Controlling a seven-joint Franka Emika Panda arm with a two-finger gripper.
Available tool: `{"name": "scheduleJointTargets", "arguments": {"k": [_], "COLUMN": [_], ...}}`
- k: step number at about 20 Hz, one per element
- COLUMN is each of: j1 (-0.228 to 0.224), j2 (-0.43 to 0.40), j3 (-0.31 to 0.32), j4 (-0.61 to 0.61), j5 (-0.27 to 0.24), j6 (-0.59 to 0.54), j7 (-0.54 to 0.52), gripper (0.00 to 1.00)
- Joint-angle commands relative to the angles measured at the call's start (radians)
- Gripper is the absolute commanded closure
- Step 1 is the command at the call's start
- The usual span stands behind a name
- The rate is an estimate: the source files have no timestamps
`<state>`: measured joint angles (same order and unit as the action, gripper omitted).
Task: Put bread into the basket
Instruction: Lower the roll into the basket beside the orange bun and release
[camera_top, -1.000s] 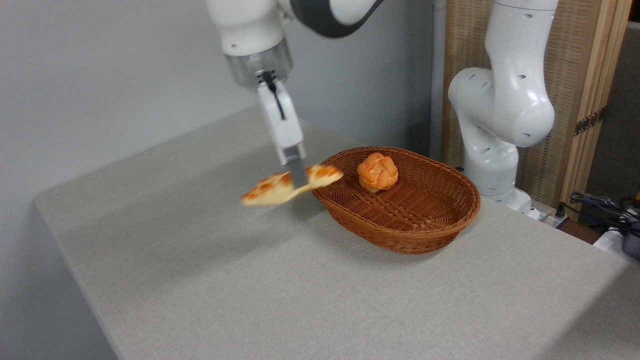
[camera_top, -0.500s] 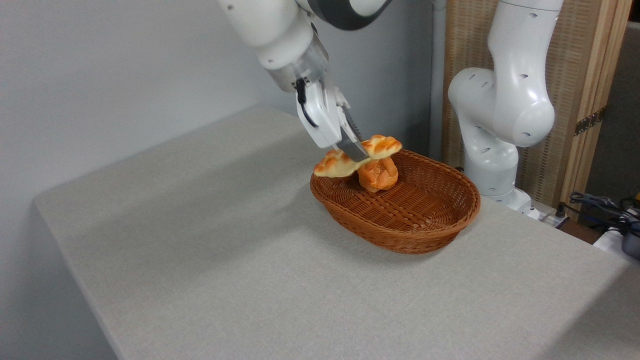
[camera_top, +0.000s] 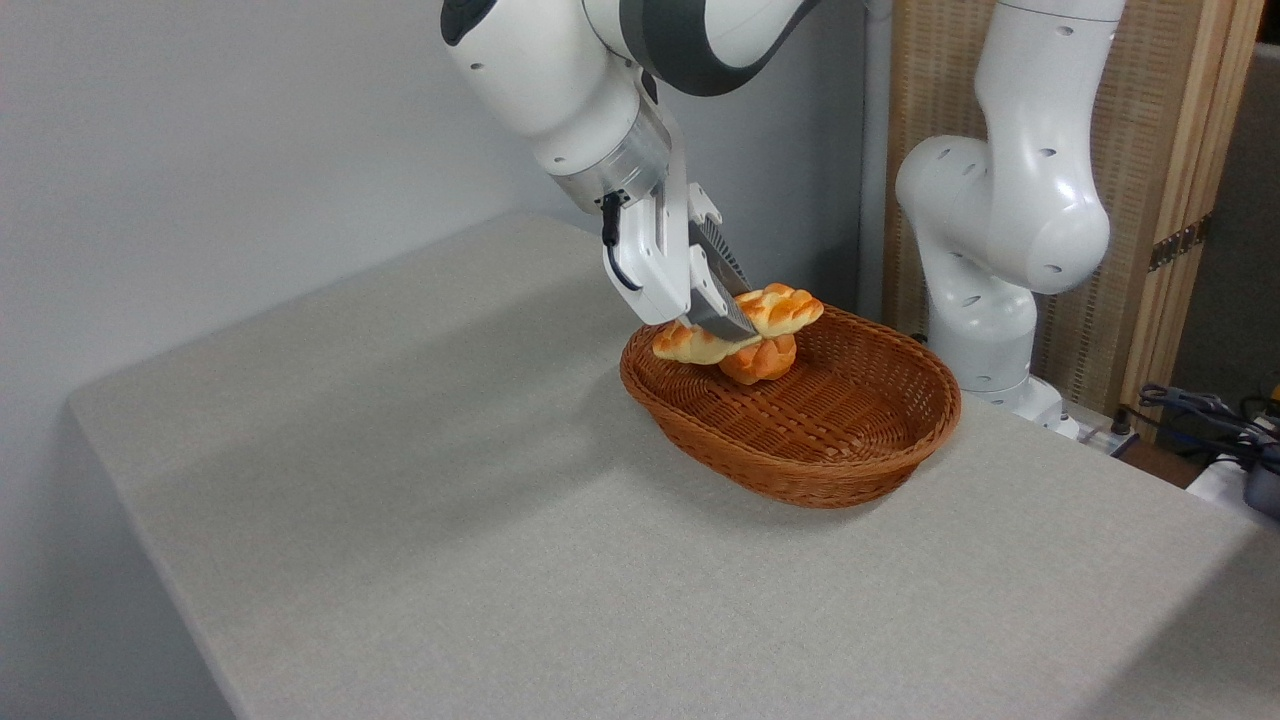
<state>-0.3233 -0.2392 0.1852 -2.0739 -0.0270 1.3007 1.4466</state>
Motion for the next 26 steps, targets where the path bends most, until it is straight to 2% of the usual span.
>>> {"name": "scheduleJointTargets", "arguments": {"k": [1, 4, 9, 14, 16, 18, 22, 24, 26], "j1": [-0.002, -0.002, -0.002, -0.002, -0.002, -0.003, -0.003, -0.003, -0.003], "j2": [0.003, 0.003, 0.004, 0.035, 0.055, 0.089, 0.149, 0.153, 0.153], "j3": [0.007, 0.005, 0.005, 0.005, 0.005, 0.005, 0.005, 0.003, 0.005], "j4": [0.006, 0.009, 0.098, 0.161, 0.181, 0.215, 0.274, 0.276, 0.276], "j5": [0.016, 0.015, 0.01, 0.016, 0.024, 0.048, 0.045, 0.045, 0.041], "j6": [0.0, 0.006, 0.146, 0.369, 0.422, 0.434, 0.437, 0.437, 0.436], "j7": [0.021, 0.021, -0.02, -0.26, -0.362, -0.507, -0.76, -0.82, -0.822], "gripper": [0.0, 0.0, 0.0, 0.0, 0.0, 0.0, 0.0, 0.0, 0.0]}}
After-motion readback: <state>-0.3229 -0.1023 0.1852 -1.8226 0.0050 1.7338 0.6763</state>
